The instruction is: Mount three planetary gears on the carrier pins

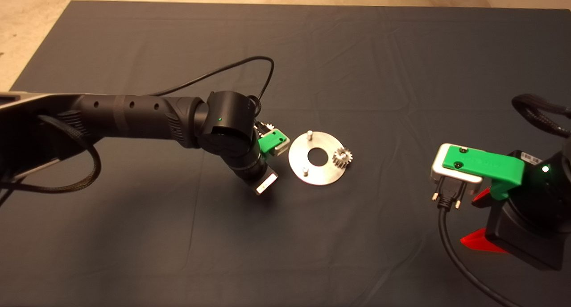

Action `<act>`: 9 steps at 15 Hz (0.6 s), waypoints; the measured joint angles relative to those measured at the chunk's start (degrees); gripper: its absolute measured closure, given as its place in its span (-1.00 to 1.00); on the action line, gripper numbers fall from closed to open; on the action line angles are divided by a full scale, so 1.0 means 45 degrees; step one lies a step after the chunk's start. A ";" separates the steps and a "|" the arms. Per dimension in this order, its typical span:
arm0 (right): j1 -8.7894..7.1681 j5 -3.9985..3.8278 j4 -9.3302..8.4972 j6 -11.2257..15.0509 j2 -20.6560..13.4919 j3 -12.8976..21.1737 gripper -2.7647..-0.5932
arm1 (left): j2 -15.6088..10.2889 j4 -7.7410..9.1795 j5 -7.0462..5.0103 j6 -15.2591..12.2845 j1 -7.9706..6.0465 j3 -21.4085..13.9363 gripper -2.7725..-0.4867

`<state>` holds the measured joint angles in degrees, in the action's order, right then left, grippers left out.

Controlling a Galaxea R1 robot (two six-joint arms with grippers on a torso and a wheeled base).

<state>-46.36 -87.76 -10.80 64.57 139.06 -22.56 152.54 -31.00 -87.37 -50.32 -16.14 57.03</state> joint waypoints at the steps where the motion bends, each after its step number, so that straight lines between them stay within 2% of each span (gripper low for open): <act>1: 0.0000 0.0000 0.0000 0.0000 0.0000 0.0000 0.19 | 0.0000 0.0005 0.0000 0.0000 0.0005 0.0005 0.15; 9: 0.0000 -0.0005 0.0000 0.0000 0.0034 0.0000 0.19 | 0.0068 0.0035 0.0006 -0.0005 0.0024 0.0049 0.15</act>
<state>-46.36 -87.78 -10.80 64.57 139.21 -22.56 152.85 -30.84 -87.34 -50.35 -16.03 57.25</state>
